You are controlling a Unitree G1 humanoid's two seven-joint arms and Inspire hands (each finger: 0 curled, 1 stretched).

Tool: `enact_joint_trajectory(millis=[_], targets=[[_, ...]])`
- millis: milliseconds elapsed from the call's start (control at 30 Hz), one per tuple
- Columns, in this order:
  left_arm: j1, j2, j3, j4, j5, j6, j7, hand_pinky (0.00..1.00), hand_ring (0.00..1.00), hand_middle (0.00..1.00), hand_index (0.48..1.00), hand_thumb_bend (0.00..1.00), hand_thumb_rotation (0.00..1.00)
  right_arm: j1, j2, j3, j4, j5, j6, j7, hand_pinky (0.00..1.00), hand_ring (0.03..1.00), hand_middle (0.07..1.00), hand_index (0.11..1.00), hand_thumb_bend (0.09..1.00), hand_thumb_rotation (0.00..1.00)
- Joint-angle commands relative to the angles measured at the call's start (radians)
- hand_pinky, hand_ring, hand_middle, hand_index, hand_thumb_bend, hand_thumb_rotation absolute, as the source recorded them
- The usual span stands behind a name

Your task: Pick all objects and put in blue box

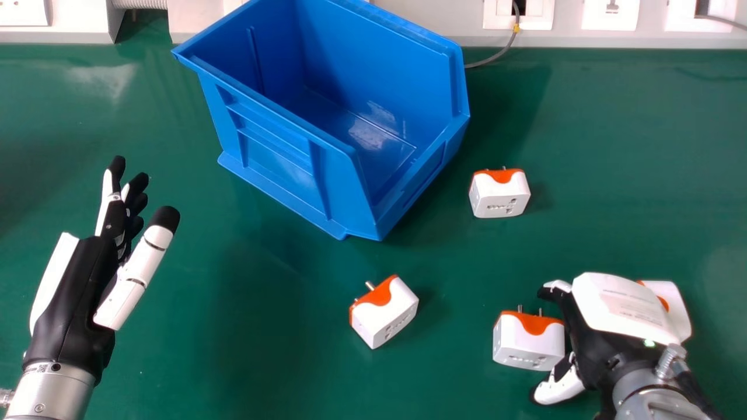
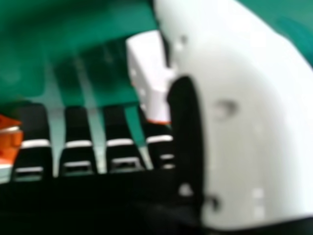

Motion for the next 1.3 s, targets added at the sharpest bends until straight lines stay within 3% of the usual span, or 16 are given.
enact_joint_trajectory(millis=[0,67,300,700,967,1267], targets=[[-0.008,0.015,0.004,-0.022,-0.001,-0.02,-0.001,1.0,1.0,1.0,0.998,0.55,0.84,0.003,-0.003,-0.013,-0.009,-0.018,0.002,0.007,0.71,0.823,0.847,0.829,0.578,0.0],[-0.003,0.014,0.003,-0.035,0.001,-0.016,0.001,1.0,1.0,1.0,0.998,0.55,0.84,0.0,-0.002,-0.011,-0.006,-0.023,0.004,0.012,0.71,0.822,0.846,0.826,0.572,0.0],[0.0,0.016,0.002,-0.041,0.005,-0.011,0.001,1.0,1.0,1.0,0.997,0.55,0.84,-0.021,0.01,-0.006,0.008,-0.04,0.013,0.037,0.71,0.818,0.844,0.818,0.596,0.03],[0.0,0.016,0.002,-0.033,0.002,-0.013,-0.002,1.0,1.0,1.0,0.995,0.55,0.84,-0.041,0.037,0.003,0.007,-0.039,-0.017,0.025,0.71,0.828,0.849,0.809,0.608,0.03],[0.0,0.015,0.004,-0.028,-0.007,-0.019,-0.012,1.0,1.0,1.0,0.994,0.56,0.84,-0.035,0.04,-0.001,0.002,-0.026,-0.06,-0.003,0.7,0.828,0.848,0.816,0.615,0.05],[0.007,0.006,0.0,-0.046,-0.016,-0.007,-0.013,1.0,1.0,1.0,0.992,0.57,0.84,-0.038,0.045,-0.005,0.012,-0.006,-0.095,-0.028,0.69,0.823,0.843,0.809,0.617,0.05]])
